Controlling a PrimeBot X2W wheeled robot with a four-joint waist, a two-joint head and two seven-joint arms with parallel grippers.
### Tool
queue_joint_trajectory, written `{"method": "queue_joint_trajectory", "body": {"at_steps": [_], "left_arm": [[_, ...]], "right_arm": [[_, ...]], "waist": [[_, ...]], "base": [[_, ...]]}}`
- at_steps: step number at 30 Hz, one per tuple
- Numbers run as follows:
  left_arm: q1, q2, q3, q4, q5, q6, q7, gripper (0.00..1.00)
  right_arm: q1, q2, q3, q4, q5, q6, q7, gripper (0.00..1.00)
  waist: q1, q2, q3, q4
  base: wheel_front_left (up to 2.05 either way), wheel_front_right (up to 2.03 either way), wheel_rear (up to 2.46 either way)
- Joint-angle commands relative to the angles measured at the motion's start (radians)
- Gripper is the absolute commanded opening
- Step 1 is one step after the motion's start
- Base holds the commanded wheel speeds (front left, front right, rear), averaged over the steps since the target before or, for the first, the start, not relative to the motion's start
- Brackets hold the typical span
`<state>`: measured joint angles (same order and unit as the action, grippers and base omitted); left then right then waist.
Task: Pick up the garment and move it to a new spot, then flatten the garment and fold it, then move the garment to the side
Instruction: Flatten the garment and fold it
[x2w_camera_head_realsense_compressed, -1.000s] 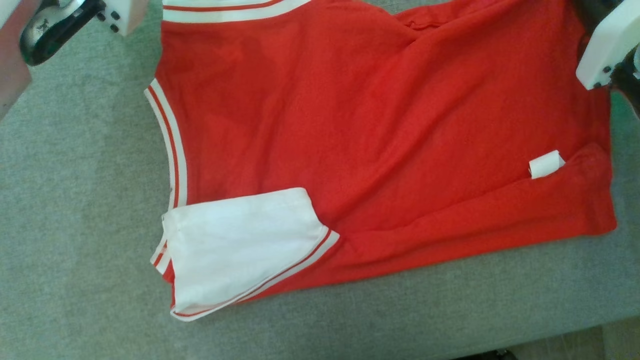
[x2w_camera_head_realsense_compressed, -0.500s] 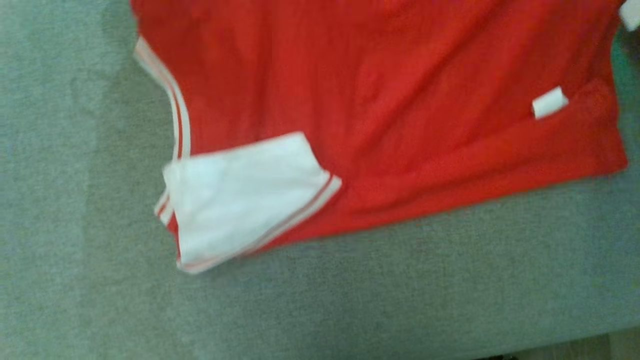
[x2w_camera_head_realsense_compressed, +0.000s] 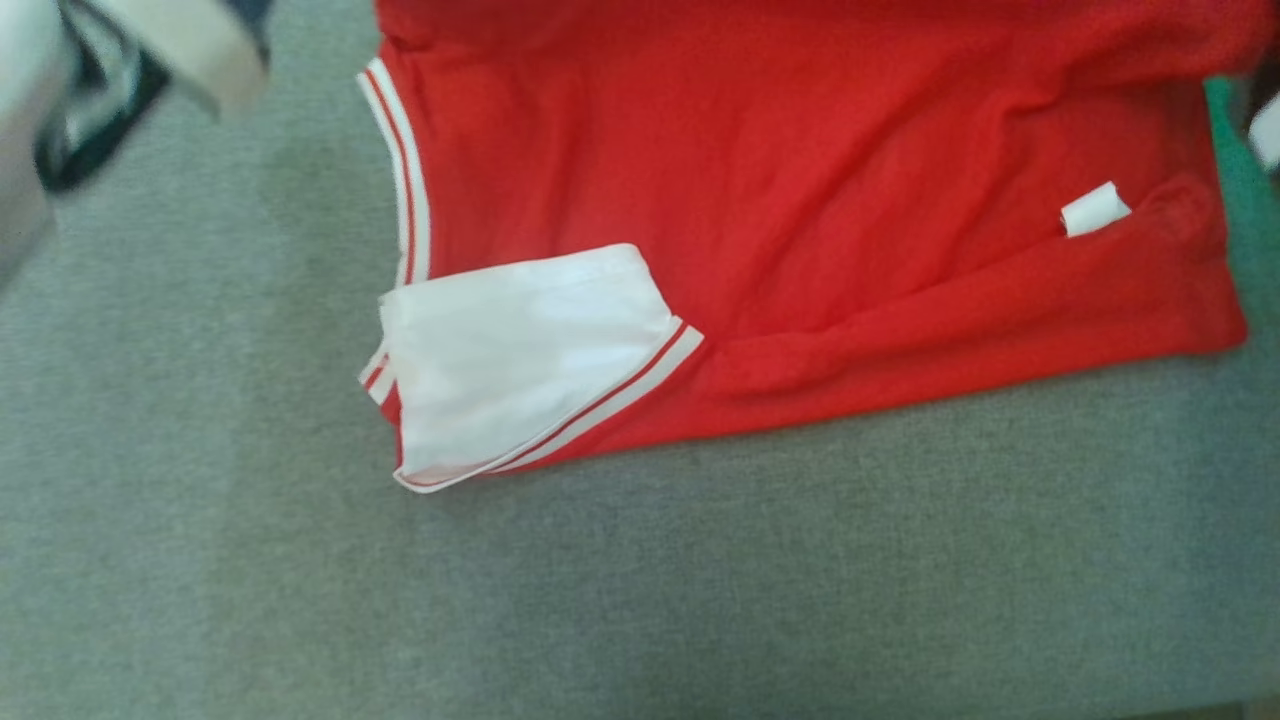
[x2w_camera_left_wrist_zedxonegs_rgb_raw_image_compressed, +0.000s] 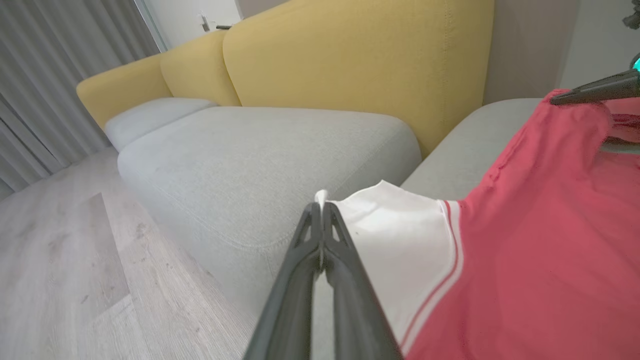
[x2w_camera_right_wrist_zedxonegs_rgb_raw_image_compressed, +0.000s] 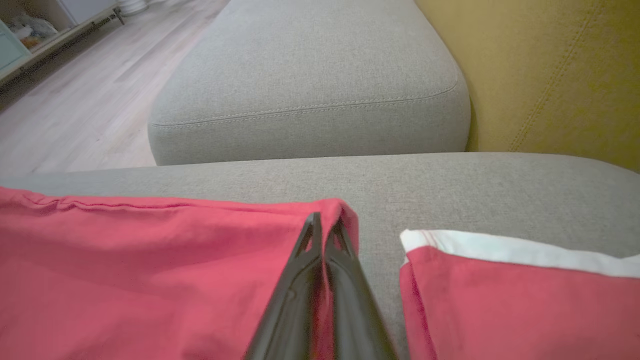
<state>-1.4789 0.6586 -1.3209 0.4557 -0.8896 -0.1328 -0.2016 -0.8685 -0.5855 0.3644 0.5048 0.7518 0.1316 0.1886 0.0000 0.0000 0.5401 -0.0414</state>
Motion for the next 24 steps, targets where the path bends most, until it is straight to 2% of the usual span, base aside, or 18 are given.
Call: {"method": "queue_joint_trajectory", "body": {"at_steps": [1,4,9,10,16,20,21,22,24], "left_arm": [[0.016,0.071,0.043,-0.048,-0.012,0.002,-0.011,0.00],[0.108,0.116,0.042,-0.122,-0.022,0.010,-0.018,0.00],[0.258,0.185,0.042,-0.260,-0.045,0.073,-0.019,0.00],[0.258,0.185,0.042,-0.260,-0.045,0.073,-0.019,0.00],[0.419,0.247,0.041,-0.414,-0.071,0.164,-0.027,0.00],[0.520,0.265,0.041,-0.492,-0.079,0.211,-0.034,0.00],[0.543,0.266,0.041,-0.507,-0.080,0.221,-0.036,0.00],[0.564,0.264,0.041,-0.519,-0.082,0.231,-0.039,0.00],[0.602,0.256,0.041,-0.531,-0.083,0.247,-0.044,0.00]], "right_arm": [[0.060,-0.038,-0.013,-0.044,0.014,-0.001,-0.018,0.00],[0.137,-0.054,-0.025,-0.067,0.030,-0.001,-0.032,0.00],[0.266,-0.070,-0.056,-0.104,0.045,-0.001,-0.055,0.00],[0.266,-0.070,-0.056,-0.104,0.045,-0.001,-0.055,0.00],[0.405,-0.062,-0.102,-0.157,0.036,-0.001,-0.071,0.00],[0.475,-0.049,-0.134,-0.191,0.021,-0.001,-0.069,0.00],[0.487,-0.044,-0.140,-0.194,0.014,-0.001,-0.066,0.03],[0.497,-0.037,-0.146,-0.197,0.009,-0.001,-0.061,0.15],[0.513,-0.021,-0.158,-0.199,-0.004,-0.001,-0.056,0.48]], "waist": [[0.0000,0.0000,-0.035,0.018],[0.0000,0.0000,-0.067,0.032],[0.0000,0.0000,-0.115,0.052],[0.0000,0.0000,-0.115,0.052],[0.0000,0.0000,-0.156,0.062],[0.0000,0.0000,-0.167,0.063],[0.0000,0.0000,-0.167,0.062],[0.0000,0.0000,-0.167,0.062],[0.0000,0.0000,-0.167,0.062]], "base": [[0.00,0.00,0.00],[0.00,0.00,0.00],[0.00,0.00,0.00],[0.00,0.00,0.00],[0.00,0.00,0.00],[0.00,0.00,0.00],[0.00,0.00,0.00],[0.00,0.00,0.00],[0.00,0.00,0.00]]}}
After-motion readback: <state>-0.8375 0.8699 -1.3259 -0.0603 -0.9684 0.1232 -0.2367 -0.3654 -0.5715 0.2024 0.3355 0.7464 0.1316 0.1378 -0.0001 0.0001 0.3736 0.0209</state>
